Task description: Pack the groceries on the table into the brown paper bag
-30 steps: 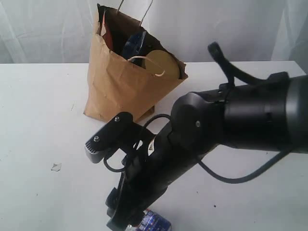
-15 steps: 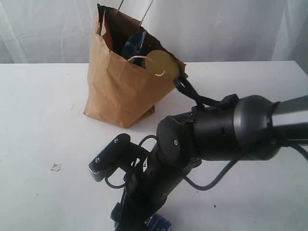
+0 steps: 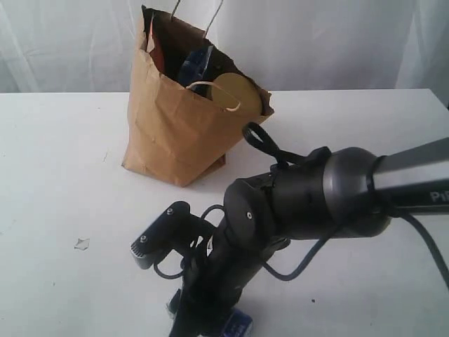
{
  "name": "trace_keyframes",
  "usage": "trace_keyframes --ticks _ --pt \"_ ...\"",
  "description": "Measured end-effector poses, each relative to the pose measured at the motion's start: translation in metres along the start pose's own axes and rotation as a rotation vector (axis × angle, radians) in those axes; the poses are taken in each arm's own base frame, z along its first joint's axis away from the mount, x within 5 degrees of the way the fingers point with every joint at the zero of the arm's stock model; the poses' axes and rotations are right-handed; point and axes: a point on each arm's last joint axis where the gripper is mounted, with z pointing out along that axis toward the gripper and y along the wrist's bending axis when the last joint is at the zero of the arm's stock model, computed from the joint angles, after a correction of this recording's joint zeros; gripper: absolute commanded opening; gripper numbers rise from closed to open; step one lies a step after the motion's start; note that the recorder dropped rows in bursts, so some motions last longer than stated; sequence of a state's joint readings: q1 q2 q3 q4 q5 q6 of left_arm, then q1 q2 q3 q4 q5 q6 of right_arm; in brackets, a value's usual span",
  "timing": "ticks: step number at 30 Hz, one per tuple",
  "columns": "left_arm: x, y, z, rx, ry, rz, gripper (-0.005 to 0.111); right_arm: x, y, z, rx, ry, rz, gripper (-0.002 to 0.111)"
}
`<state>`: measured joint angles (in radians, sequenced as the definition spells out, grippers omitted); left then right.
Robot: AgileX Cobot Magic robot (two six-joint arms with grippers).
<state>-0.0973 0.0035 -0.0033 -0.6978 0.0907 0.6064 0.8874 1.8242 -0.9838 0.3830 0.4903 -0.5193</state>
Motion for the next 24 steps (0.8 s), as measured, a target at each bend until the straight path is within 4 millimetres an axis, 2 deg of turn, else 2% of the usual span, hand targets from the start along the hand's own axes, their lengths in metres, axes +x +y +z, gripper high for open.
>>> trace_keyframes --ticks 3,5,7,10,12,14,17,21,24 --pt "0.0 0.0 0.0 0.001 -0.004 -0.012 0.0 0.001 0.001 -0.002 -0.01 0.011 0.0 0.031" --pt "0.0 0.0 0.0 0.0 -0.005 -0.013 0.0 0.001 0.005 -0.011 -0.035 0.035 -0.006 0.031" --pt "-0.001 0.0 0.0 0.001 -0.007 -0.021 0.0 -0.006 0.009 -0.029 -0.06 0.032 -0.023 0.031" --pt "-0.001 0.0 0.0 0.003 -0.011 -0.035 0.0 -0.03 0.016 -0.079 -0.056 -0.092 -0.065 0.031" --pt "-0.001 0.0 0.0 0.001 -0.013 -0.035 0.0 -0.046 0.018 -0.112 -0.02 -0.228 -0.087 0.031" --pt "-0.001 0.0 0.0 0.001 -0.014 -0.035 0.0 -0.065 0.017 -0.146 0.06 -0.442 -0.096 0.031" --pt "-0.001 0.0 0.0 0.0 -0.015 -0.035 0.0 -0.088 0.01 -0.195 0.233 -0.861 -0.057 0.031" --pt "-0.001 0.0 0.0 0.0 -0.015 -0.037 0.0 -0.103 -0.004 -0.225 0.395 -1.243 0.045 0.031" --pt "-0.002 0.0 0.0 -0.003 -0.018 -0.037 0.0 -0.111 -0.014 -0.233 0.495 -1.478 0.116 0.031"
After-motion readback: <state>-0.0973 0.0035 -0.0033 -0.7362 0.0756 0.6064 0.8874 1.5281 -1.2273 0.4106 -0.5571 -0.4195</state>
